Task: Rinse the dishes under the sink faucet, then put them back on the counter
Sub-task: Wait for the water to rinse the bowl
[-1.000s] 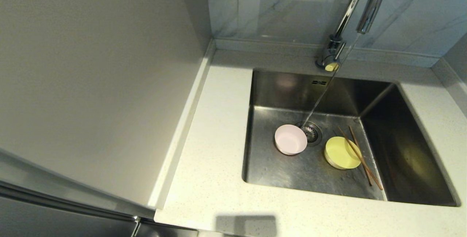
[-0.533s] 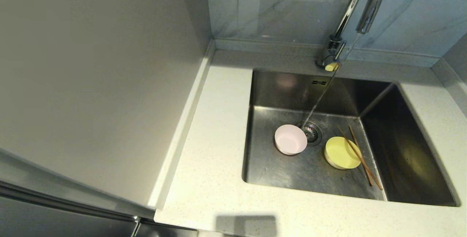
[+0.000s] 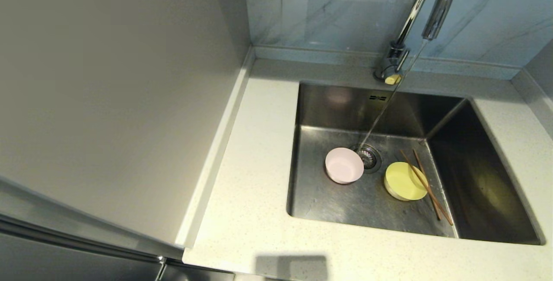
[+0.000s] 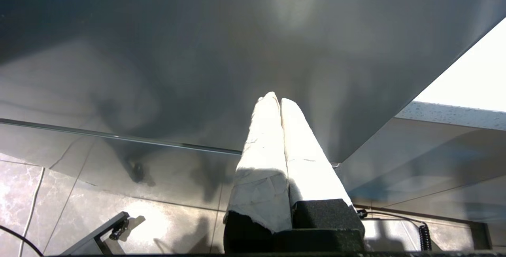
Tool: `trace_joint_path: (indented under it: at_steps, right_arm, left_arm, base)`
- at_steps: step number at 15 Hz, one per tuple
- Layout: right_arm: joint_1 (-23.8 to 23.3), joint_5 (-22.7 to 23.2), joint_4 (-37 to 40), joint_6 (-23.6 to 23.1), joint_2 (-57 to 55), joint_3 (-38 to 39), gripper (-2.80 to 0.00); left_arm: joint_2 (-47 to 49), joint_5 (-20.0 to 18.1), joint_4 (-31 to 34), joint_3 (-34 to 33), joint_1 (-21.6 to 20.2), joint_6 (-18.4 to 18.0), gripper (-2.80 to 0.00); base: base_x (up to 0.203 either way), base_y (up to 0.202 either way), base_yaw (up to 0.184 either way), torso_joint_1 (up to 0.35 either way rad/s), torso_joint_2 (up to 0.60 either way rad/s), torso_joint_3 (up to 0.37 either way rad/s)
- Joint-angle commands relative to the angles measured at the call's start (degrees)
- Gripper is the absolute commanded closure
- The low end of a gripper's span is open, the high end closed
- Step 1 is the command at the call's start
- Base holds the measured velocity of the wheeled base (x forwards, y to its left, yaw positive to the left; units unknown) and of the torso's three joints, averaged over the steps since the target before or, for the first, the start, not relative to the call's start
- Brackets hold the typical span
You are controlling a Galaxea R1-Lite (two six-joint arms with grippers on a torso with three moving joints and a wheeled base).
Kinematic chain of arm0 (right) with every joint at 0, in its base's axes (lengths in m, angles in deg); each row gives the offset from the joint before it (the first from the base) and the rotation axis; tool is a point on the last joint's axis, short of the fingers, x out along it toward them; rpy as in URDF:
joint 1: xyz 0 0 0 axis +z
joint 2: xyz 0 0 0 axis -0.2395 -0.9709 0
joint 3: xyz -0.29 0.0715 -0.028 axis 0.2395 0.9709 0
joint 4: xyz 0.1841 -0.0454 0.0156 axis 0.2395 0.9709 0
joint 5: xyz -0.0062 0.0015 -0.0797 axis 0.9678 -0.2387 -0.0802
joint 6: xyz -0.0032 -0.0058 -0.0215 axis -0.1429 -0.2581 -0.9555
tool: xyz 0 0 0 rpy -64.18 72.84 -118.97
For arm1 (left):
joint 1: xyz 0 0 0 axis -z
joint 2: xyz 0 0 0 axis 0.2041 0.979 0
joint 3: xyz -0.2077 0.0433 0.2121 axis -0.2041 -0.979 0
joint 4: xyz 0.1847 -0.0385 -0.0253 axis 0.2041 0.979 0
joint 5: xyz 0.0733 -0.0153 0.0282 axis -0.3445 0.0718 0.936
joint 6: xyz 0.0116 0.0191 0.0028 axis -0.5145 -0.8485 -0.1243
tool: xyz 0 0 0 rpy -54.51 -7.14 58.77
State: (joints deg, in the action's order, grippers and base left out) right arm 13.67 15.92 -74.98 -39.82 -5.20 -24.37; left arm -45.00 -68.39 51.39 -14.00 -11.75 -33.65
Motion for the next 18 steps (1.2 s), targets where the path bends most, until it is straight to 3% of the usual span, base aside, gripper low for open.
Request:
trace_joint_path:
  at_steps: [1,18]
  right_arm:
    - [0.01,-0.02,0.0,0.04,-0.16,0.0,0.0]
    - [0.01,-0.07,0.0,-0.02,-0.16,0.0,0.0]
  left_arm:
    - [-0.18,0.03,-0.05,0.0,-0.02,0.02,0.0]
    - [-0.18,0.03,-0.05,0.0,-0.02,0.02,0.0]
  base:
    - [0.0,0.0,0.0,0.0,0.0,0.0]
    - [0.0,0.0,0.0,0.0,0.0,0.0]
